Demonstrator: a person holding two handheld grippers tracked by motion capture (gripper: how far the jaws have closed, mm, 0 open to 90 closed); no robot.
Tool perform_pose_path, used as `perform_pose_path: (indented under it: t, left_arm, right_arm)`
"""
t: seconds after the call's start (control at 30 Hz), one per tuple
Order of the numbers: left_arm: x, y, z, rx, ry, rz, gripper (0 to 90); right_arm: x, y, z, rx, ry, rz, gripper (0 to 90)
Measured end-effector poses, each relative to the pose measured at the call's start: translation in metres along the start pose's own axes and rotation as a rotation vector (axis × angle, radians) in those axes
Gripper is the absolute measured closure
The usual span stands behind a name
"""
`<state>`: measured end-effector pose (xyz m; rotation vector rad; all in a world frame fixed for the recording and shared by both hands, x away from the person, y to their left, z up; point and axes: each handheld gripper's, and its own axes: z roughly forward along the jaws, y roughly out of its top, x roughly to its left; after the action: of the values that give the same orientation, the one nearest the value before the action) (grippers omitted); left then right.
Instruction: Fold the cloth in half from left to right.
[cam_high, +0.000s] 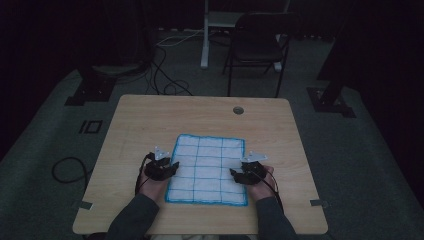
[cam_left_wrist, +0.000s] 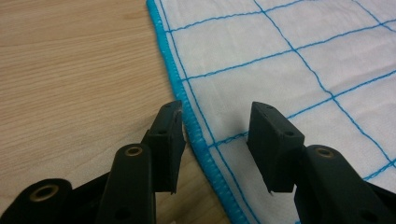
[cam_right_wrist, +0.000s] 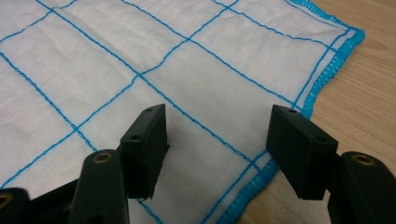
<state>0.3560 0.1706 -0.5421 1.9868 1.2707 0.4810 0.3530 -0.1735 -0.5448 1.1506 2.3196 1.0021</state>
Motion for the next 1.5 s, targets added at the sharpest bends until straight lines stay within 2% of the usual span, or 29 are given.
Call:
perform_pose_path:
  t: [0.23, 0.33, 0.47, 0.57, 0.7, 0.83, 0.93, 1.07, 1.2, 1.3, 1.4, 1.5]
  left_arm:
    - [-0.007, -0.001, 0.000, 0.002, 0.005, 0.002, 54.7]
    - [-0.011, -0.002, 0.000, -0.009, -0.020, 0.008, 54.6]
    - [-0.019, -0.002, 0.003, -0.009, 0.000, 0.037, 55.3]
    - [-0.022, 0.000, 0.004, -0.007, 0.016, 0.035, 62.7]
    - [-0.019, 0.001, 0.004, -0.002, 0.016, 0.005, 77.1]
    - [-0.018, 0.001, 0.004, 0.000, 0.014, -0.003, 83.4]
    - [-0.015, 0.002, 0.004, 0.000, 0.020, -0.011, 84.6]
    - [-0.006, 0.001, 0.002, 0.002, 0.039, -0.039, 84.7]
    - [0.002, 0.000, 0.000, -0.002, 0.045, -0.062, 84.7]
    - [0.006, -0.001, -0.001, -0.006, 0.027, -0.093, 84.7]
    - [0.006, 0.000, -0.002, -0.018, 0.012, -0.094, 84.8]
    - [0.006, 0.000, -0.004, -0.037, -0.006, -0.092, 84.9]
  right_arm:
    - [0.000, 0.000, 0.000, -0.003, -0.002, 0.001, 38.1]
    - [0.000, -0.001, 0.000, -0.004, -0.002, 0.001, 38.1]
    - [0.001, -0.001, 0.000, -0.005, -0.004, 0.003, 38.1]
    - [0.001, -0.001, 0.000, -0.005, -0.004, 0.003, 38.1]
    - [0.000, -0.001, 0.000, -0.005, -0.002, 0.001, 38.1]
    - [0.001, 0.000, 0.000, -0.005, -0.005, -0.001, 38.0]
    - [-0.001, 0.000, -0.001, -0.009, 0.011, 0.019, 38.0]
    - [-0.004, -0.001, -0.003, -0.003, -0.014, 0.035, 38.4]
    - [-0.004, -0.001, -0.002, 0.001, -0.014, 0.040, 39.5]
    - [-0.003, 0.000, -0.002, -0.006, -0.017, 0.032, 39.6]
    - [-0.003, 0.000, -0.005, -0.023, -0.034, 0.036, 42.8]
    - [-0.005, 0.000, -0.005, -0.015, -0.064, 0.056, 44.9]
